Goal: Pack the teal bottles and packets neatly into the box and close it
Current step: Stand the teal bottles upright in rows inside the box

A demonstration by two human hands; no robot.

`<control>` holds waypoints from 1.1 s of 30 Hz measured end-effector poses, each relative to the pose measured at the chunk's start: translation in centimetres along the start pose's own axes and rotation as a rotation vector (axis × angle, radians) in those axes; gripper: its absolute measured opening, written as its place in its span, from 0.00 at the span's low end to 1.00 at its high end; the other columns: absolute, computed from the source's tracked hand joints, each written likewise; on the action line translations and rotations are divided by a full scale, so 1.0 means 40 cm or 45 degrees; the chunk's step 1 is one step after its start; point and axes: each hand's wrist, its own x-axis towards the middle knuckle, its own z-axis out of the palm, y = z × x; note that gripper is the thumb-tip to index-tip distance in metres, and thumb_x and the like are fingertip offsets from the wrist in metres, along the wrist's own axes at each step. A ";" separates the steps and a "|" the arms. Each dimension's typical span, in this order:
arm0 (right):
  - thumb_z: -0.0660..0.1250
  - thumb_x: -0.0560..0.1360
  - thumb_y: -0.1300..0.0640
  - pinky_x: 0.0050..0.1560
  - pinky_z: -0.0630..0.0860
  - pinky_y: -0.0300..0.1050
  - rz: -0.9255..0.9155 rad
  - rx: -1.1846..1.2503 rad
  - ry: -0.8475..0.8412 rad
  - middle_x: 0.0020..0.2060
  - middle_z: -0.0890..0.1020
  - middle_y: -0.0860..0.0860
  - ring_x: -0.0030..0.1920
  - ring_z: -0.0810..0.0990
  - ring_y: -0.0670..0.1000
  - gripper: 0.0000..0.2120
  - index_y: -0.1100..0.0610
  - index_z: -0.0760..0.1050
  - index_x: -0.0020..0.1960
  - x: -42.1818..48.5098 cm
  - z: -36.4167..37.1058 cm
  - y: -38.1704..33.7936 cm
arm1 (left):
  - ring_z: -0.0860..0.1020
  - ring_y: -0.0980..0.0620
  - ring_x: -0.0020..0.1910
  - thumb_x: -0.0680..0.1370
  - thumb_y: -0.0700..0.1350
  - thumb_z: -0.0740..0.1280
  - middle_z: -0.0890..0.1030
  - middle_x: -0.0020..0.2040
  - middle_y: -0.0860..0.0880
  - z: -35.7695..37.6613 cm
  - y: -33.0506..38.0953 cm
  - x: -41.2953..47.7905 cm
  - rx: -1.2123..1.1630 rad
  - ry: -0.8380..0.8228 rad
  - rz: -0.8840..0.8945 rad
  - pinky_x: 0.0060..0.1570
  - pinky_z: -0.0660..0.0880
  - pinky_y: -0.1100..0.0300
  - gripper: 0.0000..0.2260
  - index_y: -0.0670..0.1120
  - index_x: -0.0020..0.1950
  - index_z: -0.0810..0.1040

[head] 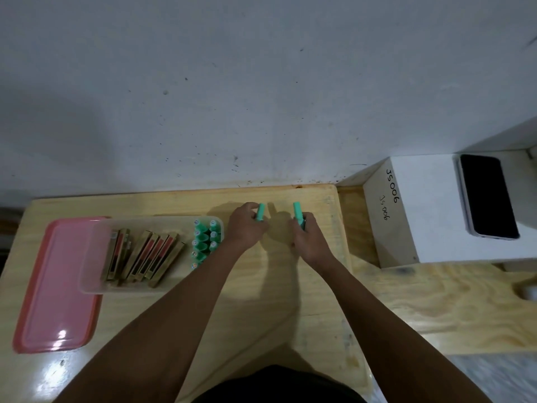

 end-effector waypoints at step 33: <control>0.71 0.75 0.49 0.47 0.76 0.41 -0.540 -0.586 0.005 0.45 0.81 0.43 0.44 0.78 0.44 0.13 0.52 0.79 0.57 -0.241 0.245 -0.089 | 0.82 0.51 0.44 0.73 0.42 0.72 0.85 0.45 0.48 -0.374 -0.227 -0.251 -0.162 -0.043 0.298 0.46 0.78 0.59 0.09 0.46 0.52 0.84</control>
